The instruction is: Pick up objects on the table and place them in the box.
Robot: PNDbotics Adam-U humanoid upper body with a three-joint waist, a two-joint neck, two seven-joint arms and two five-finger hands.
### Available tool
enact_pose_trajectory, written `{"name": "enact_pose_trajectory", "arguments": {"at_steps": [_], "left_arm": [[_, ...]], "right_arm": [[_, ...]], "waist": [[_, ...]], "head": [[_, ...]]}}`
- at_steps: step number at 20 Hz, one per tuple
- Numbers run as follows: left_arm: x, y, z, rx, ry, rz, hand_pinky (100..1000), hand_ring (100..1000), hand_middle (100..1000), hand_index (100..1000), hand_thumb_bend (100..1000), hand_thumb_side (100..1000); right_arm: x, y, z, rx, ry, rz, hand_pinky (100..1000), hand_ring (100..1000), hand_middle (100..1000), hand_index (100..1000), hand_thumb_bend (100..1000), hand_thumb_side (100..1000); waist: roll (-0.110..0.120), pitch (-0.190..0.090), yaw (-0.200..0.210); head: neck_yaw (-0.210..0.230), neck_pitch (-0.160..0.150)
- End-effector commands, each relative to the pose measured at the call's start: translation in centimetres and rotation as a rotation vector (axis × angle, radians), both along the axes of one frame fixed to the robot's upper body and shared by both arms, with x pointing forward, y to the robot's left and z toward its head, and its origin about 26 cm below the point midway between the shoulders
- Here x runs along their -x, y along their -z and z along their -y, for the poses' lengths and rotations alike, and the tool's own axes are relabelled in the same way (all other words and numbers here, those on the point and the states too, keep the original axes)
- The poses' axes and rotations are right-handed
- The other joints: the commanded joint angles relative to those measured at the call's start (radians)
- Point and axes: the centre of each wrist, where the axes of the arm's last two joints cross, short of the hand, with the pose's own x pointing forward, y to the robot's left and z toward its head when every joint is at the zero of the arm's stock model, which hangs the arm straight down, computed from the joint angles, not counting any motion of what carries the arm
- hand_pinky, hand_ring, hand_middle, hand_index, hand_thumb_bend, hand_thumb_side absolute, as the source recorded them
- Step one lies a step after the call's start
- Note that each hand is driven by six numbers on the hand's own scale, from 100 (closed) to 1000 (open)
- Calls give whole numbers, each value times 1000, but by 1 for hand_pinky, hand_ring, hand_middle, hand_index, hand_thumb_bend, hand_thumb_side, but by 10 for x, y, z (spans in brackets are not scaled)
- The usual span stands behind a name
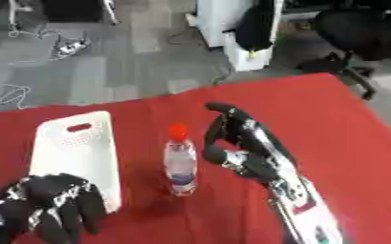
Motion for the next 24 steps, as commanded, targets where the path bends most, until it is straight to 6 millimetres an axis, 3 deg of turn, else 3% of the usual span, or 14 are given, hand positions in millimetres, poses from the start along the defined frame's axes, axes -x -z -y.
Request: {"name": "enact_pose_trajectory", "arguments": {"at_steps": [1, 2, 3, 4, 5, 6, 7, 8, 12, 19, 20, 24], "left_arm": [[2, -6, 0, -147, 94, 241, 475, 495, 401, 542, 651, 210], [2, -5, 0, -155, 92, 239, 479, 503, 424, 591, 599, 285], [3, -2, -1, -156, 92, 231, 479, 503, 424, 591, 599, 285], [4, 1, -2, -151, 88, 219, 483, 510, 435, 623, 489, 358], [5, 4, -4, -142, 82, 205, 482, 509, 435, 622, 499, 352], [5, 6, -7, -136, 74, 194, 486, 514, 435, 636, 408, 401], [7, 10, -11, -130, 58, 178, 486, 515, 435, 639, 395, 409], [8, 14, -15, -128, 40, 165, 488, 517, 435, 646, 362, 435], [14, 31, -29, -144, -37, 113, 494, 524, 434, 666, 293, 505], [20, 52, -34, -191, -126, 20, 504, 535, 442, 691, 269, 553], [20, 55, -34, -195, -135, 7, 534, 567, 474, 739, 313, 542], [19, 64, -34, -194, -177, -64, 566, 654, 569, 850, 363, 539]], "right_arm": [[-1, -11, 0, 94, 77, 75, 684, 489, 494, 862, 1000, 541], [-1, -13, 0, 120, 98, 95, 687, 492, 501, 866, 1000, 541], [-2, -15, 1, 159, 127, 127, 687, 492, 501, 866, 1000, 541], [-2, -17, 4, 205, 162, 165, 719, 553, 564, 894, 1000, 541], [-4, -19, 6, 258, 197, 204, 712, 540, 553, 889, 1000, 541], [-5, -19, 8, 306, 226, 234, 819, 699, 695, 950, 1000, 542], [-7, -20, 11, 356, 253, 256, 807, 685, 682, 966, 1000, 542], [-9, -22, 15, 398, 281, 278, 896, 782, 764, 999, 1000, 544], [-13, -27, 24, 478, 389, 340, 953, 839, 825, 1000, 1000, 550], [-13, -26, 22, 491, 317, 265, 921, 820, 831, 1000, 1000, 555], [-12, -26, 22, 479, 307, 257, 862, 771, 814, 1000, 1000, 554], [-4, -22, 21, 384, 297, 228, 786, 709, 774, 990, 1000, 546]], "waist": [[-6, -14, -1], [-6, -14, -1], [-6, -14, -1], [-7, -13, 0], [-7, -13, 0], [-7, -13, 1], [-8, -12, 2], [-8, -12, 3], [-8, -10, 7], [-9, -10, 12], [-9, -10, 13], [-6, -7, 15]], "head": [[1, -8], [1, -8], [1, -8], [1, -8], [1, -7], [0, -6], [-1, -5], [-2, -4], [-6, -2], [-7, -4], [-7, -5], [-1, -6]]}}
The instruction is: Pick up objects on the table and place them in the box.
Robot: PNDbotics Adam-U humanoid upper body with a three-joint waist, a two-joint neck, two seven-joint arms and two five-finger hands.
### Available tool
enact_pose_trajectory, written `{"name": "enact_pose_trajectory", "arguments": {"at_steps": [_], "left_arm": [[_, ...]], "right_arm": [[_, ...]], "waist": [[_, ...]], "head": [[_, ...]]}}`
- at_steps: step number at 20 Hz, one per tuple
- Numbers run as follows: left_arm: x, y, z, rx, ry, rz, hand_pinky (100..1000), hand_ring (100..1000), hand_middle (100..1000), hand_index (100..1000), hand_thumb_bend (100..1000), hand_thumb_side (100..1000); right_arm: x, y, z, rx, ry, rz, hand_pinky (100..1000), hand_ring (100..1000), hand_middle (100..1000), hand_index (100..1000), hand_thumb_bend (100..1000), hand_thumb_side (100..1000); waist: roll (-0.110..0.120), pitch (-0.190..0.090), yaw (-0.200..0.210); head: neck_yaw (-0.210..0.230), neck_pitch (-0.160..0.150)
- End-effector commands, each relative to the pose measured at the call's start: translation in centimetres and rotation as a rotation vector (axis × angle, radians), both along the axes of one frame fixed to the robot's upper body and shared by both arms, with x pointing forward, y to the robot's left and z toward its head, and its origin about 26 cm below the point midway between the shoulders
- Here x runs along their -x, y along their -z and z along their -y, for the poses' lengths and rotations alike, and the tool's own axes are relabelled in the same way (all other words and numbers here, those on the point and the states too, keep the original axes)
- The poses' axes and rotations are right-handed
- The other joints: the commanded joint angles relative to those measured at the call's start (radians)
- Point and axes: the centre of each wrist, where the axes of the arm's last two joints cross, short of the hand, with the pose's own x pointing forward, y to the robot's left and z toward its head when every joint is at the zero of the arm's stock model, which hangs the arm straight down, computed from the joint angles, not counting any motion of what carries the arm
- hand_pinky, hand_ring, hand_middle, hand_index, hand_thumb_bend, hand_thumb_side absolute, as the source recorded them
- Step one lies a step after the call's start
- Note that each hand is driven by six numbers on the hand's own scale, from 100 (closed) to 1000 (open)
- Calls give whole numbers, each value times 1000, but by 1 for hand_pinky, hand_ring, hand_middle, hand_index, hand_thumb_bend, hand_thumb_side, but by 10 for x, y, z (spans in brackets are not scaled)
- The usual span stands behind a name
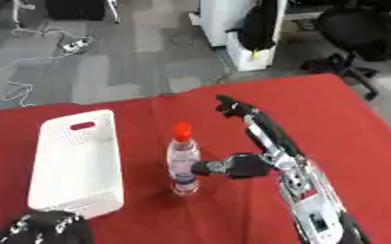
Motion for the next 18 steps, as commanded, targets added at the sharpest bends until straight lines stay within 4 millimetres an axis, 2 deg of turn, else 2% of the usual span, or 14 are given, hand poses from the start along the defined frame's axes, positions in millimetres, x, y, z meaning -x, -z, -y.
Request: {"name": "enact_pose_trajectory", "arguments": {"at_steps": [1, 4, 7, 11, 14, 18], "left_arm": [[-1, 2, -1, -90, 55, 65, 569, 666, 580, 864, 362, 544], [-3, 8, 1, -64, 32, 8, 590, 702, 617, 896, 331, 558], [-4, 11, 5, -30, 27, -47, 666, 764, 658, 940, 309, 600], [-7, 17, 14, 6, 54, -166, 683, 776, 660, 954, 287, 659], [-7, 17, 17, 26, 84, -233, 686, 776, 659, 957, 285, 670], [-7, 14, 20, 49, 123, -301, 690, 773, 655, 962, 280, 694]], "right_arm": [[9, -7, -1, -89, -12, 21, 781, 706, 771, 988, 1000, 545], [18, -2, 0, -174, -2, 11, 772, 697, 764, 982, 1000, 541], [25, 5, -1, -200, -3, 4, 795, 708, 773, 986, 1000, 542], [29, 13, -3, -207, -28, -5, 811, 711, 775, 988, 1000, 542], [29, 18, -2, -220, -36, -18, 809, 707, 772, 987, 1000, 542], [28, 21, 0, -227, -28, -26, 804, 702, 769, 983, 1000, 541]], "waist": [[-1, -11, 2], [1, -7, 5], [2, -3, 12], [4, 2, 22], [5, 6, 35], [5, 9, 51]], "head": [[3, -7], [11, -4], [22, 1], [24, 3], [22, 7], [15, 31]]}}
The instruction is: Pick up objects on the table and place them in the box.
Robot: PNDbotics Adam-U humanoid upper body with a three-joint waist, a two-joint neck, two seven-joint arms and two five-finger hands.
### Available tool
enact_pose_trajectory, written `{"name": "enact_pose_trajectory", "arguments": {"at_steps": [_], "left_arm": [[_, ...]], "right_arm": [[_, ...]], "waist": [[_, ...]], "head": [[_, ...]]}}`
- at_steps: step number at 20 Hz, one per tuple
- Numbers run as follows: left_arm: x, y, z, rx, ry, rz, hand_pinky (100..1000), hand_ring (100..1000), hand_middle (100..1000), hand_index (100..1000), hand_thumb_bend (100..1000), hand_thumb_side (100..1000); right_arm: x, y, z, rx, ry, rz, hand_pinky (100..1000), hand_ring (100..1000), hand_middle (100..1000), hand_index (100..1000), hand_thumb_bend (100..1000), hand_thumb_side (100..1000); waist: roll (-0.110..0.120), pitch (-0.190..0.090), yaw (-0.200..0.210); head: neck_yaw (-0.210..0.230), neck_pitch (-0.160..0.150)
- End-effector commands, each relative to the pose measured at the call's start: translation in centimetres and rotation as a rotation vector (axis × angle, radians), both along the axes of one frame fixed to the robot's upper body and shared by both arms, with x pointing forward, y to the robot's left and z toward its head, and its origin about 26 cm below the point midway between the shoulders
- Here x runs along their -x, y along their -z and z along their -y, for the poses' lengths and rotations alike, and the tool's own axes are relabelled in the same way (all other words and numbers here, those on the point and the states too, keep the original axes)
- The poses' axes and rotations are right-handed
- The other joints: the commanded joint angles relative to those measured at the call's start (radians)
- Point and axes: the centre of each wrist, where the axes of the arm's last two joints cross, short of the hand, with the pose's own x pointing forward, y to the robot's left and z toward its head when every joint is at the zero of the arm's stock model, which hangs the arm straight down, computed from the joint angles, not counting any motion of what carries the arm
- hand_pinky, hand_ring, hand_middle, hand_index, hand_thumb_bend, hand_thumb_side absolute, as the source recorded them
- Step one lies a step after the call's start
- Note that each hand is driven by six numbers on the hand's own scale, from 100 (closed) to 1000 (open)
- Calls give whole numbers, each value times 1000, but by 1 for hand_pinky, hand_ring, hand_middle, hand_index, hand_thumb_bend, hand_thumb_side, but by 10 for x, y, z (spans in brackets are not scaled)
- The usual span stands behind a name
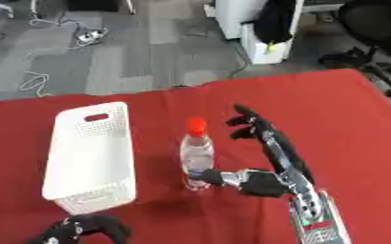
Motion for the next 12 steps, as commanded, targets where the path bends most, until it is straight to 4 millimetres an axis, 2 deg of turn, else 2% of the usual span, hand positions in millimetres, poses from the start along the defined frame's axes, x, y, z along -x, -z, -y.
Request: {"name": "enact_pose_trajectory", "arguments": {"at_steps": [1, 6, 12], "left_arm": [[1, -9, 4, 22, 47, -18, 692, 770, 652, 964, 279, 705], [2, -15, 6, 25, 86, -49, 694, 765, 647, 964, 273, 724], [4, -21, 11, 9, 131, -36, 694, 761, 641, 961, 263, 743]], "right_arm": [[1, -6, 1, -10, 1, 26, 807, 701, 771, 982, 1000, 541], [1, -10, 1, -5, -6, 52, 822, 708, 777, 983, 1000, 541], [-1, -23, 3, 33, -87, 114, 836, 732, 787, 985, 1000, 541]], "waist": [[-2, -9, 5], [-2, -1, 18], [2, 18, 38]], "head": [[-9, 22], [-37, 56], [-59, 62]]}}
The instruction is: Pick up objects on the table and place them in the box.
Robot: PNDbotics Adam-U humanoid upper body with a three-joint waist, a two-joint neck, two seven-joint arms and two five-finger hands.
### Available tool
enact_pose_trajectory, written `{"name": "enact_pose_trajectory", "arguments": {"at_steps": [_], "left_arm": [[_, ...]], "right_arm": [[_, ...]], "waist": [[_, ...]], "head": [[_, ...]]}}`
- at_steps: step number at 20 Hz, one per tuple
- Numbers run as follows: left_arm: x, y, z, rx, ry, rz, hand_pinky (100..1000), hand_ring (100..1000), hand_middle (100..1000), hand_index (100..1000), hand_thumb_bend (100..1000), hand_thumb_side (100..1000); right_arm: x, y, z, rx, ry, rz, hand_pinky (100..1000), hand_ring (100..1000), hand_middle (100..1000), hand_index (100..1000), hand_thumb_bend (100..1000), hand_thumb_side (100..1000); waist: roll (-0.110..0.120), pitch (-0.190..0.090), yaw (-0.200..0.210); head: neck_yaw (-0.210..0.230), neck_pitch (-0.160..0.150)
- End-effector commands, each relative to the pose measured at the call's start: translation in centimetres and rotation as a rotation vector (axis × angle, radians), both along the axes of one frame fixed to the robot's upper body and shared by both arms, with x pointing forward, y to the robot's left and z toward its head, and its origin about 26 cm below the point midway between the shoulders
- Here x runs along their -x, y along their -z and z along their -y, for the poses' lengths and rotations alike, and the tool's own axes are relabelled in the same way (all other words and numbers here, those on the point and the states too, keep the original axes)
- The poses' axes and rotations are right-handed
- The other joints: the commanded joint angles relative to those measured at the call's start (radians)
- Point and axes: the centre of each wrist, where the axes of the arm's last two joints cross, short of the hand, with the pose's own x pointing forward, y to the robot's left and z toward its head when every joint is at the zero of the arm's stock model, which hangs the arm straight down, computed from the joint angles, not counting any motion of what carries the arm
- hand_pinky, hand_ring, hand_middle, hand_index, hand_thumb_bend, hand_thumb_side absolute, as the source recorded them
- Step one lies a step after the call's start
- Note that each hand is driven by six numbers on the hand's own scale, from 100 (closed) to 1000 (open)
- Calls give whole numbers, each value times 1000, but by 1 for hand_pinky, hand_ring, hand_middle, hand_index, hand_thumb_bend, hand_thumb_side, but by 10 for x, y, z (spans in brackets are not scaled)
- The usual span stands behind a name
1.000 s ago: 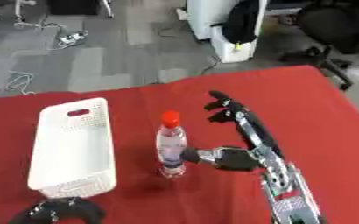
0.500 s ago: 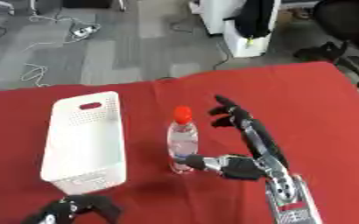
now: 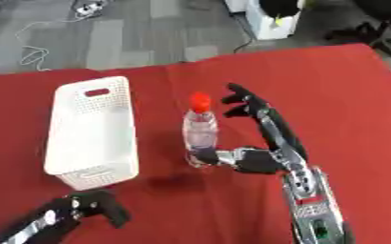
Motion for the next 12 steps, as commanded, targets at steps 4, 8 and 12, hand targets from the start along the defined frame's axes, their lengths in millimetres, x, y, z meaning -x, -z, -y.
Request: {"name": "enact_pose_trajectory", "arguments": {"at_steps": [4, 8, 12], "left_arm": [[2, -12, 7, -8, 54, 46, 695, 758, 637, 960, 254, 761], [3, -14, 9, -12, 68, 63, 695, 755, 631, 958, 252, 765], [4, -15, 11, -22, 77, 72, 696, 752, 627, 956, 249, 772]], "right_arm": [[0, -20, 3, 26, -60, 78, 846, 746, 791, 984, 1000, 541], [0, -27, 4, 25, -101, 105, 892, 777, 802, 985, 1000, 541], [-1, -30, 6, 29, -130, 113, 901, 781, 801, 978, 1000, 541]], "waist": [[2, 1, 19], [3, 14, 35], [2, 22, 47]], "head": [[-22, -3], [-24, -13], [-25, -21]]}}
